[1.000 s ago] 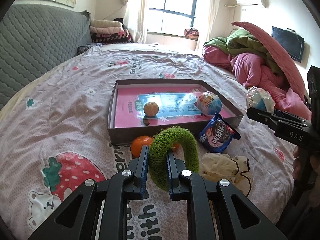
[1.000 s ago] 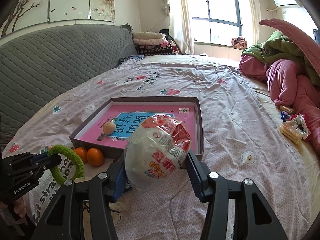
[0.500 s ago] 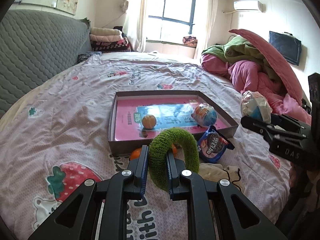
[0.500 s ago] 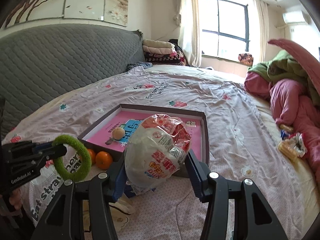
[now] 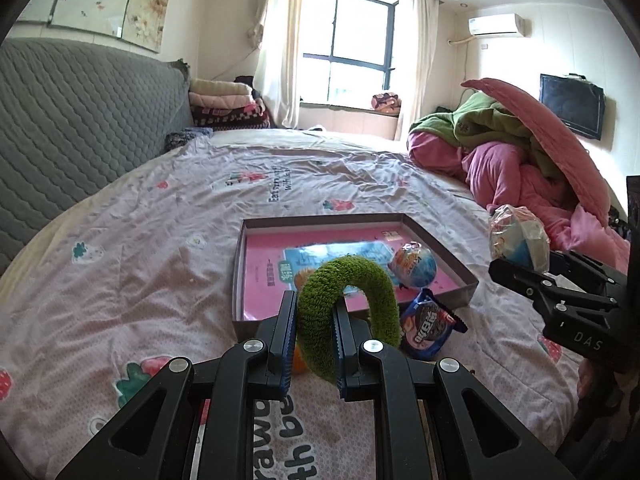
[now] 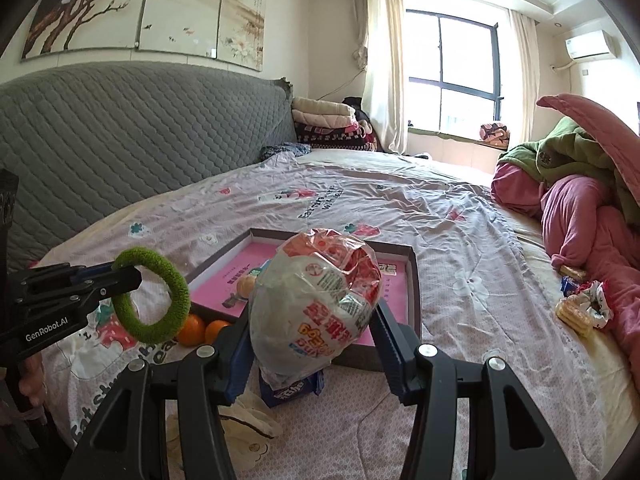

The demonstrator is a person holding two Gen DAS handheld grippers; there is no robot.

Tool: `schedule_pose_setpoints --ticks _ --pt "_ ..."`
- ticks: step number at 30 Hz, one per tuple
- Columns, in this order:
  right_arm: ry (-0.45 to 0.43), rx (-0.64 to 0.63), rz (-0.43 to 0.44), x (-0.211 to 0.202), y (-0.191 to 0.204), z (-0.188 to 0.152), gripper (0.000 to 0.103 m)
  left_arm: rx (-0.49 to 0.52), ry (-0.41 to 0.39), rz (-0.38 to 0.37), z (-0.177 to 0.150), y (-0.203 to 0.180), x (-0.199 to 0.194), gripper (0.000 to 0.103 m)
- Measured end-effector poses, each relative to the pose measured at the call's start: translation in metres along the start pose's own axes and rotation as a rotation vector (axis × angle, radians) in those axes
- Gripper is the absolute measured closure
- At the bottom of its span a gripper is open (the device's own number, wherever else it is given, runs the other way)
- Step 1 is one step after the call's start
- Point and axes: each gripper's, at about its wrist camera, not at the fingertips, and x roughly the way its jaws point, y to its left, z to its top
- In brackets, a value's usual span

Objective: Organize objects
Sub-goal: 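Lift the white egg package with the right tool while the left lifts the green ring toward the box, then carry the white egg package over the box with the right tool while the left carries the green ring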

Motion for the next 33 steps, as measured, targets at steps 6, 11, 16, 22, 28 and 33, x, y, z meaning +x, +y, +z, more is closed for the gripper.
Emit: schedule_pose_setpoints --ticks 6,11,16,22,28,33 --pt "-0.033 0.001 0.0 -0.006 -0.002 0.004 0.049 -0.011 -0.038 0.003 0.012 0.004 -0.006 0.087" --pt "-0.04 -0.01 -0.009 -0.007 0.0 0.004 0.049 -0.013 -0.053 0.007 0.017 0.007 -0.01 0.087" --pt "-0.043 0.0 0.001 -0.008 -0.002 0.006 0.049 -0.026 -0.065 0.004 0.025 0.01 -0.012 0.087" --pt "-0.039 0.029 0.02 -0.009 -0.006 0.01 0.049 -0.01 -0.08 0.003 0.037 0.007 -0.01 0.087" --pt "-0.046 0.014 0.022 -0.009 0.0 0.019 0.049 -0.014 -0.083 -0.014 0.047 0.007 -0.007 0.087" --pt "-0.05 0.018 0.029 -0.005 0.001 0.03 0.049 -0.004 -0.076 -0.016 0.055 0.005 0.0 0.087"
